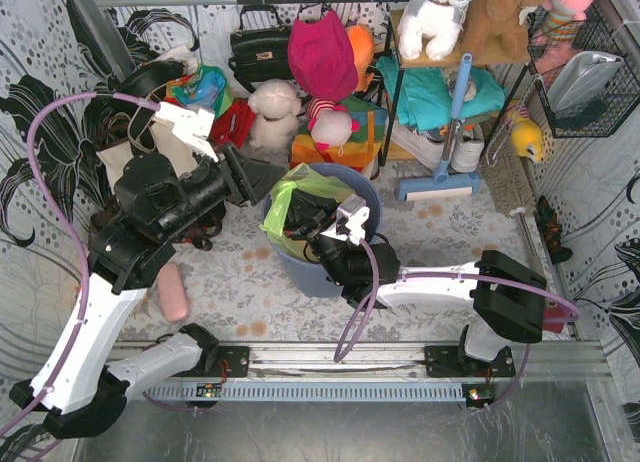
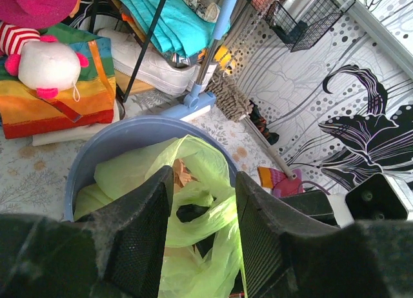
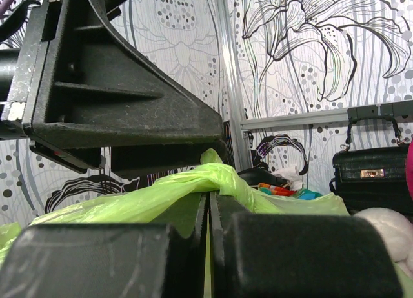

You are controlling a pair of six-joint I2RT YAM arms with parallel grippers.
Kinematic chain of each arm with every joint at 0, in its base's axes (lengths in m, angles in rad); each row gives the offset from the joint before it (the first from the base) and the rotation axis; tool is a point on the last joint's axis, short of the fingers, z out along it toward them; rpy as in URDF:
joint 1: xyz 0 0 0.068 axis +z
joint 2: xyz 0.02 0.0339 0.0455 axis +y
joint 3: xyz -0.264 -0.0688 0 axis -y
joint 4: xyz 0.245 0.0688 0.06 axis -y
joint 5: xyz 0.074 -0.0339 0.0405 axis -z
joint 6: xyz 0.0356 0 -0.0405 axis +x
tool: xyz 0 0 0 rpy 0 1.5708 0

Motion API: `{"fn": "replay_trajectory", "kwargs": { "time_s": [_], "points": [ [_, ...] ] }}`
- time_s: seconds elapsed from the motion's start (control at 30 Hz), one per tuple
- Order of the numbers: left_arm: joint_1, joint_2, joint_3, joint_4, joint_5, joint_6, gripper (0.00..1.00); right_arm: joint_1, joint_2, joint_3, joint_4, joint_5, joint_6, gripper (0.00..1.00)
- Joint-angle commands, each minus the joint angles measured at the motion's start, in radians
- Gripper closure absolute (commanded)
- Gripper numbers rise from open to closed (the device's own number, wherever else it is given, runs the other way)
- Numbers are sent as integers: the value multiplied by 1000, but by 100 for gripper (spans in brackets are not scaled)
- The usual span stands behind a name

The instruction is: Tie the trash bag

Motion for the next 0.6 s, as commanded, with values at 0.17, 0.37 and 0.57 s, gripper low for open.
{"fn": "replay_trajectory", "kwargs": {
  "time_s": [0.17,0.37,0.57],
  "points": [
    [-5,14,-8,-20,-34,8,49,4,-28,6,49,-9,-8,100],
    [-6,21,-5,-38,-36,17,50,5,-24,10,51,0,-1,100],
    [-3,24,-4,-24,-23,14,56,4,-23,10,50,-2,0,100]
  ]
}}
